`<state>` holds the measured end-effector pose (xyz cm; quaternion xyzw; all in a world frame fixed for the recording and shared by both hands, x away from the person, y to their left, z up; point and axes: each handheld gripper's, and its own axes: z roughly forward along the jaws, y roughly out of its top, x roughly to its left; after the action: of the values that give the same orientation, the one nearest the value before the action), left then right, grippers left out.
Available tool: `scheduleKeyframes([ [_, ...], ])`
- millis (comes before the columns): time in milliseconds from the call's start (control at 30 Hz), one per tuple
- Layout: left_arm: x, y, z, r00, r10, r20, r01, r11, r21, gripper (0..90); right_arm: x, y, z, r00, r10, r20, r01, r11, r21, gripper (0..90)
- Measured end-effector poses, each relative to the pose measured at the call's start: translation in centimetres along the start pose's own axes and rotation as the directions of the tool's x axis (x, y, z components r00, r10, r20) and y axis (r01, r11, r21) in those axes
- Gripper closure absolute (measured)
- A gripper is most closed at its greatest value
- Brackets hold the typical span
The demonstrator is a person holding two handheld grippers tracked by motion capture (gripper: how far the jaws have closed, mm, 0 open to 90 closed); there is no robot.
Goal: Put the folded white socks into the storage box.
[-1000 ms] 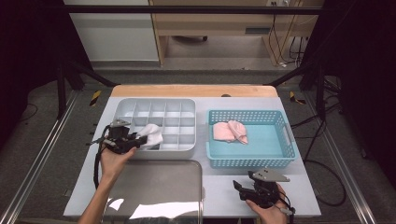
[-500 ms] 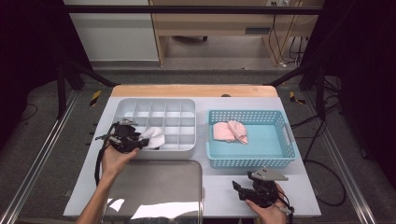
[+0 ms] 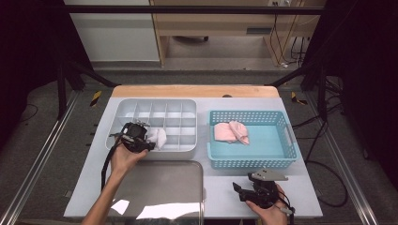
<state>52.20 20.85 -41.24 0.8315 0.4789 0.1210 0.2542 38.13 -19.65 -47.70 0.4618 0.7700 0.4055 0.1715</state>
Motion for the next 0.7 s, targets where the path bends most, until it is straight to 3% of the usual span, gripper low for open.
scheduleKeyframes([
  [133,0.1,0.0,0.0,1.0000,-0.004,0.007,0.004,1.0000,-0.002,71.4,0.0,0.0,0.0,1.0000,0.000,-0.002,0.000,1.0000,0.007,29.7],
  [267,0.4,-0.2,-0.5,0.9992,-0.020,0.035,0.021,0.9990,-0.039,67.6,0.0,-0.1,0.1,1.0000,0.000,-0.003,0.000,0.9999,0.010,29.3],
  [467,0.5,0.1,-1.2,0.9991,-0.019,0.039,0.024,0.9914,-0.129,47.7,0.0,0.0,0.0,1.0000,-0.001,-0.003,0.001,1.0000,0.007,28.9],
  [567,0.5,0.6,-0.7,0.9993,-0.026,0.028,0.029,0.9896,-0.141,40.1,0.0,0.0,0.0,1.0000,-0.002,-0.004,0.002,1.0000,0.008,28.8],
  [700,0.4,1.0,0.5,0.9988,-0.048,0.013,0.049,0.9908,-0.126,39.0,0.0,-0.1,0.0,1.0000,0.000,-0.005,0.001,0.9999,0.012,28.8],
])
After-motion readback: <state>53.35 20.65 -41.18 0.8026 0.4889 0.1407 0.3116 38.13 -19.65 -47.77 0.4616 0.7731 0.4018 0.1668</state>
